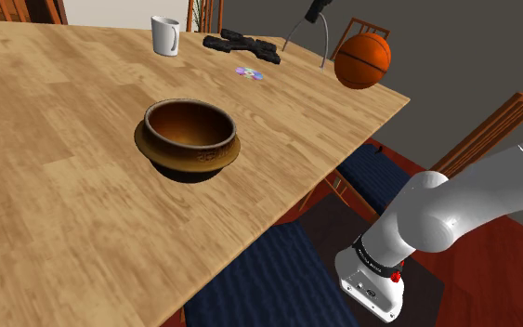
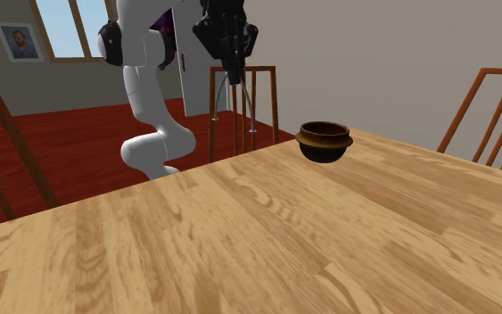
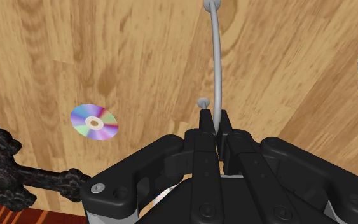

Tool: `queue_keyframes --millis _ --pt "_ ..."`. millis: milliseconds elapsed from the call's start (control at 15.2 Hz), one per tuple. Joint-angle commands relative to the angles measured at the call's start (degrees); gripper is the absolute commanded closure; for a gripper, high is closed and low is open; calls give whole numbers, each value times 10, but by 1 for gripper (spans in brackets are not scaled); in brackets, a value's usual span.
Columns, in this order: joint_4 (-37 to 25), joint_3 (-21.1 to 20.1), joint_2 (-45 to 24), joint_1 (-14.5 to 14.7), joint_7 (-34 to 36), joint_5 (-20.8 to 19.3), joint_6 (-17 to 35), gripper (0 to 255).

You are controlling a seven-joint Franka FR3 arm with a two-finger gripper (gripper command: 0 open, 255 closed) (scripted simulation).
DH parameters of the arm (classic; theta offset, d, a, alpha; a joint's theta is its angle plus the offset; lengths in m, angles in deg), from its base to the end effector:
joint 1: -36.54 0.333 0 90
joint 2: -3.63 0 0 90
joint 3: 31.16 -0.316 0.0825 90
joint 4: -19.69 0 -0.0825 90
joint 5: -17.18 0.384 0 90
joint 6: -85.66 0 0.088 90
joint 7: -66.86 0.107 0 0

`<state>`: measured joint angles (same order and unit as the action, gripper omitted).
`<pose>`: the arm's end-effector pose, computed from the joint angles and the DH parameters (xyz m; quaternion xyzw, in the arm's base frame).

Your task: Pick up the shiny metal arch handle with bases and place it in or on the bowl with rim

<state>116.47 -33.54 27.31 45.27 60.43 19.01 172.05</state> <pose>0.3931 0.0867 0.7620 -0.9813 -0.1535 -0.1151 0.0119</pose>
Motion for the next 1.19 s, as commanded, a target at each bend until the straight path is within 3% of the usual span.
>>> queue_keyframes --millis 0,660,1122 --pt "-9 -23 -2 7 30 2 -6 255" --pt "-112 -139 -74 41 181 -5 -35 255" --pt "-244 -234 -178 76 299 -54 -74 255"
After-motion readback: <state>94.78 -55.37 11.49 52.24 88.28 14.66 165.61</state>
